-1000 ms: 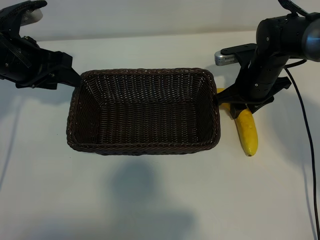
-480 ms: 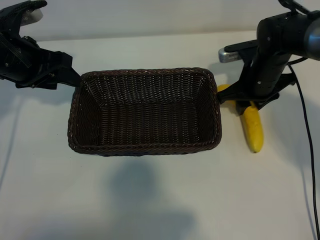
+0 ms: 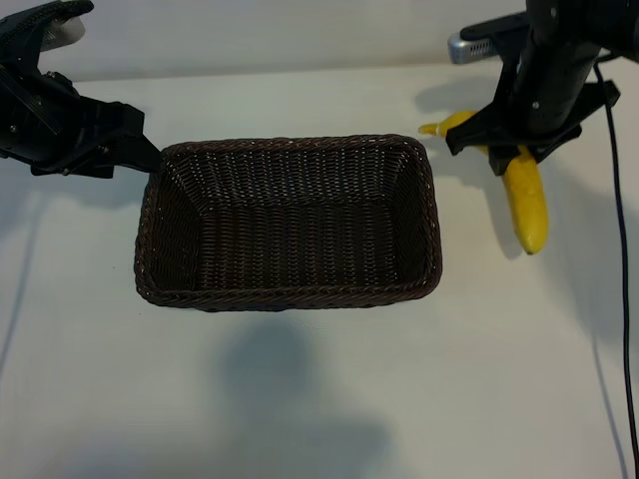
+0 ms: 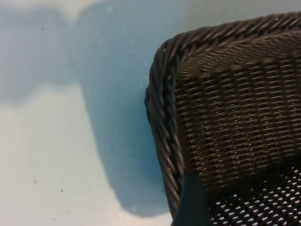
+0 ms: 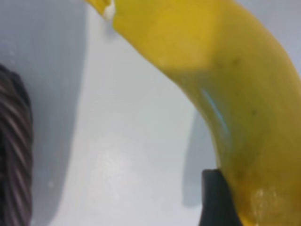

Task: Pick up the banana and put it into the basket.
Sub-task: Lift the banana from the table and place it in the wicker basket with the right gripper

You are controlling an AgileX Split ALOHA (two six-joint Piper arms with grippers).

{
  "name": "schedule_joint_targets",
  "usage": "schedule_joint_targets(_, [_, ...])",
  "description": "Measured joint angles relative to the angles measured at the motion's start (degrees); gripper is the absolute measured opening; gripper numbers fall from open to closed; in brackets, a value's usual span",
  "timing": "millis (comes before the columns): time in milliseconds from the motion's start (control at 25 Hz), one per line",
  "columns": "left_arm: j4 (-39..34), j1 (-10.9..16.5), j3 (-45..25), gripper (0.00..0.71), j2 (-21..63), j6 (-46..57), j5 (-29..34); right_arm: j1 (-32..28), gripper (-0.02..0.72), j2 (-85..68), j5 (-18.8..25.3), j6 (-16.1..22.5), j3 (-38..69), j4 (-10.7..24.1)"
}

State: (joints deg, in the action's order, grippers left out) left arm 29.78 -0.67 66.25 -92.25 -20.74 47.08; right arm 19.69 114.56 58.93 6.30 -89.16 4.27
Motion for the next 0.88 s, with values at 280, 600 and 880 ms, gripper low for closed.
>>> schedule_joint_targets(280, [0.0,0.0,0.0,0.586,0.0,0.0,0.0,-0.1,0.42,0.0,5.1,0.1,-5.8,1.1])
schedule_joint_targets(600, [0.0,0.0,0.0,0.586,0.0,0.0,0.0,-0.1,0.42,-0.7,9.2,-0.4,-9.7,1.4])
schedule_joint_targets(880, [0.0,0.0,0.0,0.586,0.0,-0.2,-0.2,-0.1,0.42,-4.0,10.0,-1.1,-9.7,0.6])
